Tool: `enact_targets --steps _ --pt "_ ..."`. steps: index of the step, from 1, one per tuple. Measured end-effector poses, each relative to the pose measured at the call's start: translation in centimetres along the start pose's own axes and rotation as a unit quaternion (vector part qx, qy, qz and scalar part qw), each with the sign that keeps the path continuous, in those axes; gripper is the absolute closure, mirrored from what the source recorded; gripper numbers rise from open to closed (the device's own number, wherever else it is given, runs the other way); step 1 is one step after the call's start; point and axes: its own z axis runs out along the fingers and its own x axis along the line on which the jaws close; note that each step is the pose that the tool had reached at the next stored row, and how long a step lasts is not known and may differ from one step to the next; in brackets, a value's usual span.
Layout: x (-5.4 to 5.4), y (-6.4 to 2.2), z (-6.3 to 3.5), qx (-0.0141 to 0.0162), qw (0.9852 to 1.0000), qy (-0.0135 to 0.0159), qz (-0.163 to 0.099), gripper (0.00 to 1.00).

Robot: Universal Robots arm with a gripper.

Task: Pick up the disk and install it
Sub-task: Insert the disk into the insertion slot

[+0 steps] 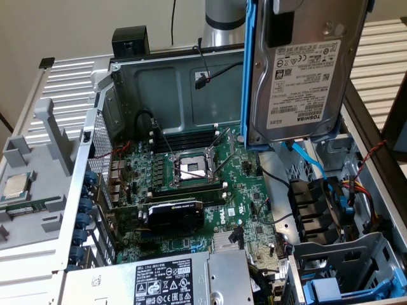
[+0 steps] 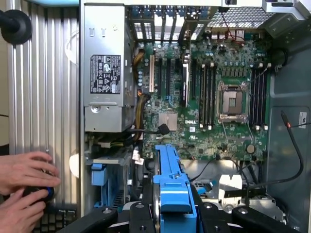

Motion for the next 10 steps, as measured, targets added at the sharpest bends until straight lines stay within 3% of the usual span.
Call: enact_targets --steps 10 --pt "1.4 -0.02 -0.27 -0.0001 1.0 0.009 0.0 0.63"
